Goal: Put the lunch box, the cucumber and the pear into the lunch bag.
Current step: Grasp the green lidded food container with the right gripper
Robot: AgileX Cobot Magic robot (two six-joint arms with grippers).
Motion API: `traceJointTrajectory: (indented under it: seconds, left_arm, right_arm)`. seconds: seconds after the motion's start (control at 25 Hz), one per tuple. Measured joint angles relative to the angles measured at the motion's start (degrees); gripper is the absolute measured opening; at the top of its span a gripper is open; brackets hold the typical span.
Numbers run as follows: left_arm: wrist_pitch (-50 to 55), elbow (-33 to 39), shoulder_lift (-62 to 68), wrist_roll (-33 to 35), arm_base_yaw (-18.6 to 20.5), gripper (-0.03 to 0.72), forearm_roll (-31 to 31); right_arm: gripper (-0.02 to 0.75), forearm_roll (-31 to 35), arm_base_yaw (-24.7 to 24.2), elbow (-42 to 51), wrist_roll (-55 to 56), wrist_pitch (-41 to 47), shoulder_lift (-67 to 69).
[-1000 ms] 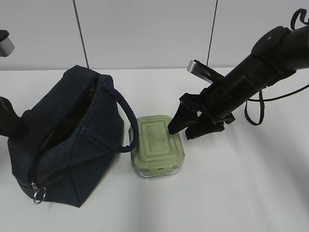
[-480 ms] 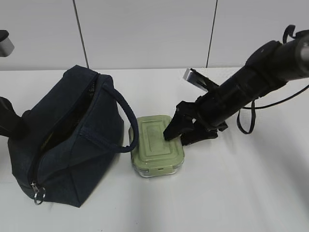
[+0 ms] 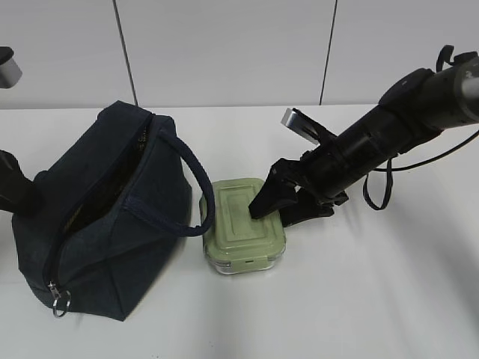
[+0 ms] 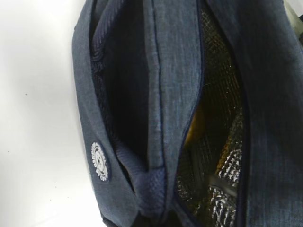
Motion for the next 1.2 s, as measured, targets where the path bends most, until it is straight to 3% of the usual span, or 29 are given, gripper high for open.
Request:
traceJointTrajectory:
  seconds: [0.68, 0.92, 1.2]
  left_arm:
    - [0.1, 0.0, 0.0, 0.0, 0.0, 0.002, 0.0]
    - [0.1, 0.0, 0.0, 0.0, 0.0, 0.002, 0.0]
    - [0.1, 0.0, 0.0, 0.0, 0.0, 0.002, 0.1]
  right_arm:
    - [0.561, 1.8, 0.0, 0.0, -1.3, 2.1, 2.8]
    - [0.33, 3.2, 0.0, 0.0, -1.2, 3.8, 2.8]
    - [0.308, 3.2, 0.0, 0.0, -1.1, 4.0, 2.8]
